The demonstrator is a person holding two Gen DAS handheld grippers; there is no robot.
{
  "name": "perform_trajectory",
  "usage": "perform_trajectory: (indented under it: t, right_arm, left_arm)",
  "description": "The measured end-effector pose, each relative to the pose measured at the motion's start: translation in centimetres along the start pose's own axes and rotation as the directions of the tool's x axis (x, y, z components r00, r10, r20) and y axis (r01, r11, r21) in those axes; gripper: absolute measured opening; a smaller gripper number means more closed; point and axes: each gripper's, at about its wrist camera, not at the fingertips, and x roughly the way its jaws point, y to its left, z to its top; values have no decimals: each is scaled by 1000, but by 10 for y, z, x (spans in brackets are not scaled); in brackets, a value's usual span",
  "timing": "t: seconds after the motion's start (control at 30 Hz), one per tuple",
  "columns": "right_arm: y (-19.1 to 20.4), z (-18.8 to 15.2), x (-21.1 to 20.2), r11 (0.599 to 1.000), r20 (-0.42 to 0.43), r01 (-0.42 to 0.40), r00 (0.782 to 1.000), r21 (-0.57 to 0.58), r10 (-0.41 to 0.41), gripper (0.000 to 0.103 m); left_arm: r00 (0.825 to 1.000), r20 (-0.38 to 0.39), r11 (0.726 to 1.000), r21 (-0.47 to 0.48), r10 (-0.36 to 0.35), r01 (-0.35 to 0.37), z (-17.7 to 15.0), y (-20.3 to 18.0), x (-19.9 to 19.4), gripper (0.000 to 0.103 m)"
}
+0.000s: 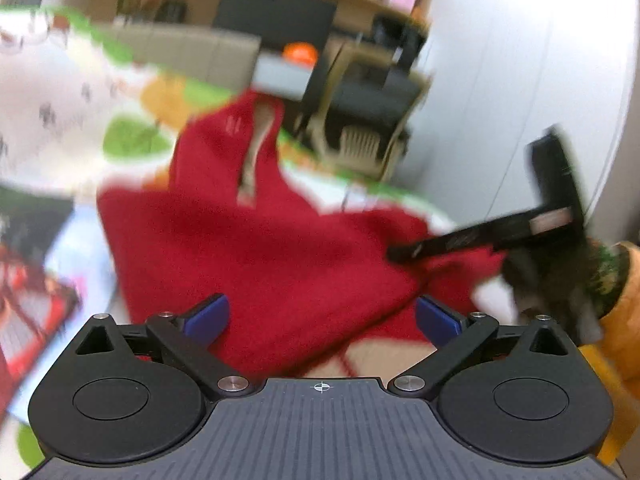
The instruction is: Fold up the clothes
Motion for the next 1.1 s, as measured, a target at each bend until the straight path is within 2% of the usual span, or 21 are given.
perform_trajectory:
  t: [0.1, 0.17, 0.23, 0.3, 0.33, 0.37, 0.43, 0.53, 0.57, 0.6, 0.63, 0.67, 0.73, 0.8, 0.87, 0.93, 1.0, 1.03, 1.1]
  right_arm:
    - [-31, 1, -47, 999, 129, 29, 991, 45, -35, 63]
    - [-60, -5, -81, 984, 202, 67, 974, 168, -101, 67]
    - [-97, -16, -110, 932, 240, 143, 943, 333, -230, 67]
    - [-134, -28, -128, 851, 226, 224, 904, 474, -364, 67]
    - [-151, -34, -133, 813, 214, 258, 883, 521, -418, 67]
    - [-162, -38, -133, 792, 200, 288, 869, 538, -452, 67]
    - [-175, -46, -122, 777, 158, 340, 860, 530, -484, 67]
    - [-184, -55, -95, 780, 104, 363, 874, 510, -475, 67]
    - [-184, -55, -88, 787, 98, 360, 880, 501, -465, 60]
    - [-185, -55, -80, 794, 92, 356, 886, 493, -455, 43]
    - [-179, -49, -76, 807, 90, 369, 885, 460, -456, 33]
    - [-170, -41, -72, 823, 91, 390, 881, 413, -464, 11]
    - [-130, -12, -80, 865, 159, 402, 873, 300, -460, 10]
    - [-85, 15, -100, 910, 263, 364, 875, 198, -407, 10]
    - [-26, 43, -123, 952, 366, 297, 880, 70, -302, 10]
    - [38, 62, -134, 973, 427, 216, 890, -83, -161, 10]
    - [94, 73, -129, 967, 432, 130, 901, -218, -24, 10]
    - [122, 75, -113, 959, 393, 67, 918, -276, 48, 10]
    - [167, 77, -73, 942, 268, -48, 953, -333, 143, 12]
  left_arm:
    - [999, -29, 1000, -27, 13, -14, 3, 6, 7, 102]
    - [999, -33, 999, -20, 25, -26, 2, 5, 9, 102]
    - [999, -31, 999, -11, 31, -31, 1, 4, 10, 102]
    - [999, -30, 999, -12, 29, -30, -1, 6, 10, 102]
    - [999, -28, 1000, -16, 27, -27, -2, 6, 9, 103]
    - [999, -26, 1000, -20, 23, -24, -2, 6, 9, 103]
    - [1000, -22, 999, -29, 16, -16, -2, 7, 8, 103]
    - [1000, -20, 999, -36, 10, -11, -2, 8, 7, 103]
    - [1000, -20, 999, -36, 10, -11, -2, 8, 8, 103]
    - [1000, -19, 999, -36, 10, -11, -2, 8, 7, 103]
    - [1000, -19, 999, -36, 11, -11, -2, 7, 7, 103]
    - [1000, -19, 999, -36, 10, -11, -2, 7, 7, 103]
    - [1000, -18, 999, -39, 8, -9, -2, 8, 7, 103]
    - [1000, -16, 999, -44, 6, -6, -3, 8, 6, 103]
    - [1000, -7, 999, -54, -1, 1, -3, 10, 5, 103]
    - [1000, 3, 998, -68, -10, 10, -4, 12, 3, 103]
    - [1000, 12, 996, -82, -18, 18, -5, 14, 1, 103]
    - [1000, 14, 996, -85, -19, 20, -5, 14, 1, 103]
    - [1000, 19, 995, -93, -21, 22, -5, 15, 0, 103]
